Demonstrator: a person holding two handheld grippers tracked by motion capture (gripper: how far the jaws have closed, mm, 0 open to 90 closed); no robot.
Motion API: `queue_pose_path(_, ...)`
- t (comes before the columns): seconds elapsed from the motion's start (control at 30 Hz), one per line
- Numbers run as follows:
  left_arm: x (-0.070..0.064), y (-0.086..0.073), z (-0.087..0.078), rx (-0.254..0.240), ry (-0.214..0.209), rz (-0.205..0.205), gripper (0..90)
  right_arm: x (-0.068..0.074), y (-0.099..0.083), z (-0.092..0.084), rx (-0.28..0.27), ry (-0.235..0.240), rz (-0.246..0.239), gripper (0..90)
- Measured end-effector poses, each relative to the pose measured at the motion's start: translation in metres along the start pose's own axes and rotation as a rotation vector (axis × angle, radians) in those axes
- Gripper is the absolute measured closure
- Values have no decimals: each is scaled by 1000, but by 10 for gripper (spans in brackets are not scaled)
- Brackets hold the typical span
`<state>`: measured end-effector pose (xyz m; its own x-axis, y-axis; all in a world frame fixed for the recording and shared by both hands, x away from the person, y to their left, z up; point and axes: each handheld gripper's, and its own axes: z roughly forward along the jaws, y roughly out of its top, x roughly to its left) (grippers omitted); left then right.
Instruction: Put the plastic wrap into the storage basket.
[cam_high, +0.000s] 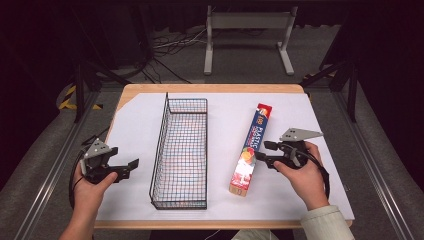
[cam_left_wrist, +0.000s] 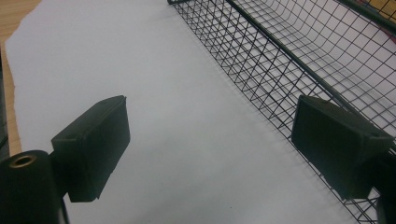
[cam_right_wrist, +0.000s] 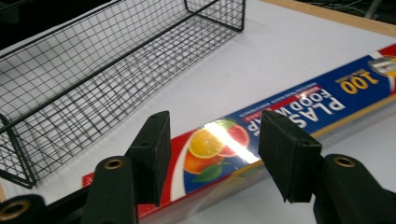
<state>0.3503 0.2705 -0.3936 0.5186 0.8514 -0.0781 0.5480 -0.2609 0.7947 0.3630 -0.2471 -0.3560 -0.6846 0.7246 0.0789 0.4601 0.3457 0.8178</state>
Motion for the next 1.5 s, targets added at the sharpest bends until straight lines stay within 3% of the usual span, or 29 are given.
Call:
queue_pose_path(0.17, 0, -1, -2, 1, -1, 2, 122, 15, 13, 14, 31, 54, -29, 494)
queue_pose_path(0.33, 2, -4, -5, -2, 4, -11, 119, 30, 19, 31, 44, 139, -49, 562)
queue_pose_path(0.67, 4, -7, -9, -1, 9, -18, 116, 51, 29, 49, 88, 193, -73, 673)
queue_pose_path(0.93, 4, -7, -7, 3, 1, -19, 116, 66, 22, 76, 273, 190, -74, 884)
queue_pose_path(1.17, 5, -8, -7, 3, 1, -24, 116, 71, 22, 89, 382, 178, -83, 900)
queue_pose_path(1.2, 6, -8, -7, 4, 1, -25, 116, 73, 21, 92, 423, 190, -97, 900)
queue_pose_path(1.4, 5, -8, -6, 7, -1, -25, 116, 77, 19, 100, 520, 182, -124, 900)
queue_pose_path(1.5, 6, -8, -6, 6, 0, -24, 116, 78, 18, 103, 554, 204, -121, 900)
